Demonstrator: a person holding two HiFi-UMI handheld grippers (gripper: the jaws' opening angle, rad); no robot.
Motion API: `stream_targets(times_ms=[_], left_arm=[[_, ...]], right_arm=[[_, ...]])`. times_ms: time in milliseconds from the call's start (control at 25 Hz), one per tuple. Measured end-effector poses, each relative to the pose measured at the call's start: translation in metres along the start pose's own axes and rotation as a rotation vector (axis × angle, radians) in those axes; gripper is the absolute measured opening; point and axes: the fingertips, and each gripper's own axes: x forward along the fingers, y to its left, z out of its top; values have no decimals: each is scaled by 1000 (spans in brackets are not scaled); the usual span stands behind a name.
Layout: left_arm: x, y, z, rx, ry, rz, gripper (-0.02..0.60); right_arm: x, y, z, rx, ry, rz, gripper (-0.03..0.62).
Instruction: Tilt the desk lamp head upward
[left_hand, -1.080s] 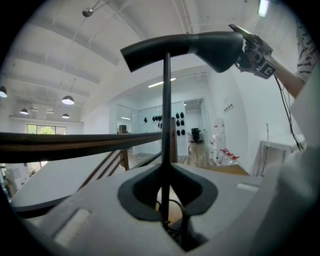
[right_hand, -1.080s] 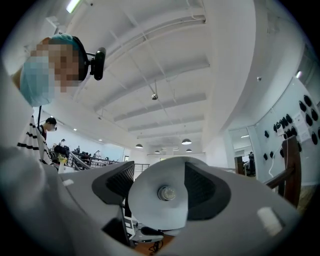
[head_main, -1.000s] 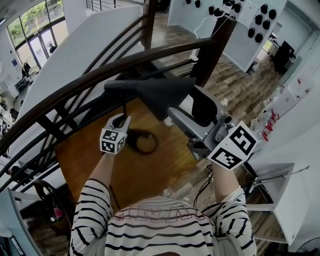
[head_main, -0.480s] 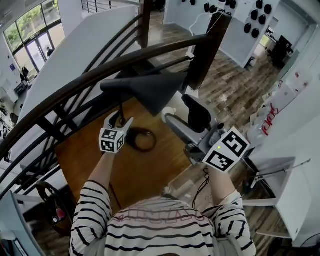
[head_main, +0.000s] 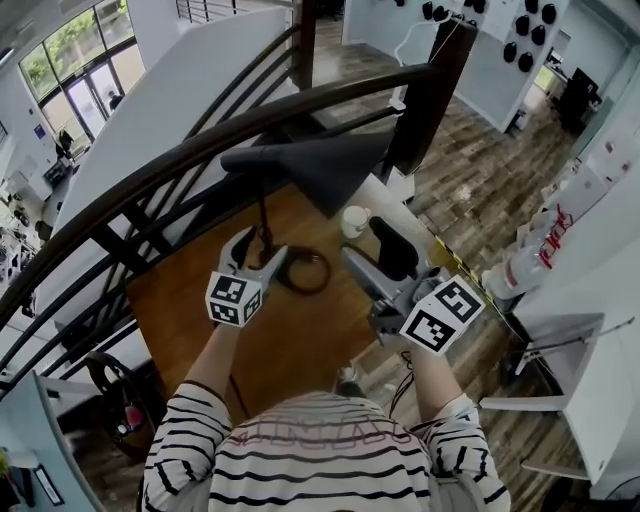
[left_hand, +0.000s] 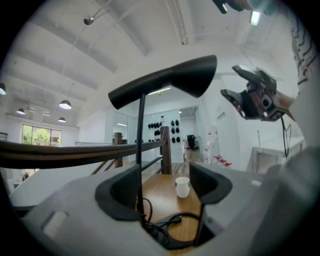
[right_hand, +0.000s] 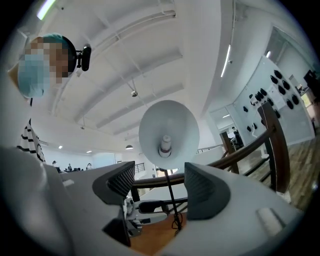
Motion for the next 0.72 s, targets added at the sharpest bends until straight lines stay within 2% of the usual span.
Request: stream_targets(times_ms=[280, 440, 720], left_arm=[[-44, -25, 10, 43, -28, -30, 301], [-73, -36, 11, 18, -44, -39, 298], [-122, -44, 5, 0, -59, -46, 223]], right_arm=[[-1, 10, -46, 44, 31, -51, 249], [-4, 19, -69, 55, 51, -89, 214], [-6, 39, -113, 109, 85, -141, 124]])
